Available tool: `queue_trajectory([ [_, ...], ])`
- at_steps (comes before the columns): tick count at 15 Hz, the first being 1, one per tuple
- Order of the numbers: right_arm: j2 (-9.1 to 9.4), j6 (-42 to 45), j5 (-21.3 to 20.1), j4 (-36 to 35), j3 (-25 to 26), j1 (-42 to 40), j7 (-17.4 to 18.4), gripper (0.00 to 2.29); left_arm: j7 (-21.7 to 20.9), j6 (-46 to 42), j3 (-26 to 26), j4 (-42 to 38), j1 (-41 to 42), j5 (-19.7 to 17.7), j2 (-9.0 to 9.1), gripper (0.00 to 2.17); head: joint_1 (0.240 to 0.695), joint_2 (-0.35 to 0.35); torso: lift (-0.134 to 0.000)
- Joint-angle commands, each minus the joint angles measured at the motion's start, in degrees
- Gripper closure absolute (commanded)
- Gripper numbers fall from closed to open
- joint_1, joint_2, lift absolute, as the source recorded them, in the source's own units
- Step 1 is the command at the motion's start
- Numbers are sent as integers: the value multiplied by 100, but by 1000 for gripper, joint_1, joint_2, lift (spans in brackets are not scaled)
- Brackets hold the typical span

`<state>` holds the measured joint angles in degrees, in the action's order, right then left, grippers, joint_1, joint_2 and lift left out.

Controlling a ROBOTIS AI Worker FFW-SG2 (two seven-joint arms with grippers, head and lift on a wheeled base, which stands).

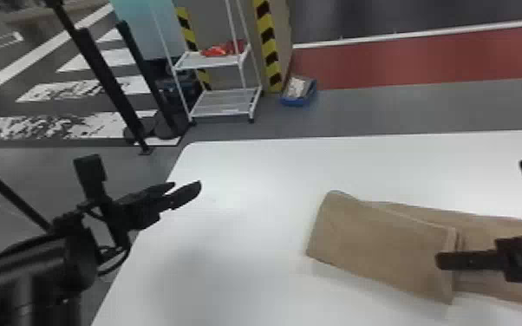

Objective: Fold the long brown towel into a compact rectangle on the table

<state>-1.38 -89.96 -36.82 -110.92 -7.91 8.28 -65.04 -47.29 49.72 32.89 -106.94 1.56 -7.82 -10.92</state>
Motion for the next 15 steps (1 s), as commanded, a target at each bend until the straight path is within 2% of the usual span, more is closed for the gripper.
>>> queue_trajectory([
  [1,-11,-12,-18,9,-9,16,0,508,0,-2,-2,15,-6,0,-16,56,695,310,-124],
  [7,-64,-12,-106,106,-17,60,-184,508,9,-2,-10,50,-15,8,-24,56,695,310,-124],
  [8,-82,-12,-106,141,-17,78,-220,653,9,-19,-10,59,-24,8,-24,56,695,310,-124],
  [13,-99,-12,-132,185,-9,95,-299,724,9,-54,-37,85,-33,8,-24,56,695,305,-124],
  [14,-99,-12,-132,185,-9,95,-299,907,9,-54,-37,85,-33,8,-24,60,695,304,-124],
  [15,-99,-12,-132,193,-9,104,-299,934,9,-54,-37,85,-33,8,-24,60,695,304,-124],
])
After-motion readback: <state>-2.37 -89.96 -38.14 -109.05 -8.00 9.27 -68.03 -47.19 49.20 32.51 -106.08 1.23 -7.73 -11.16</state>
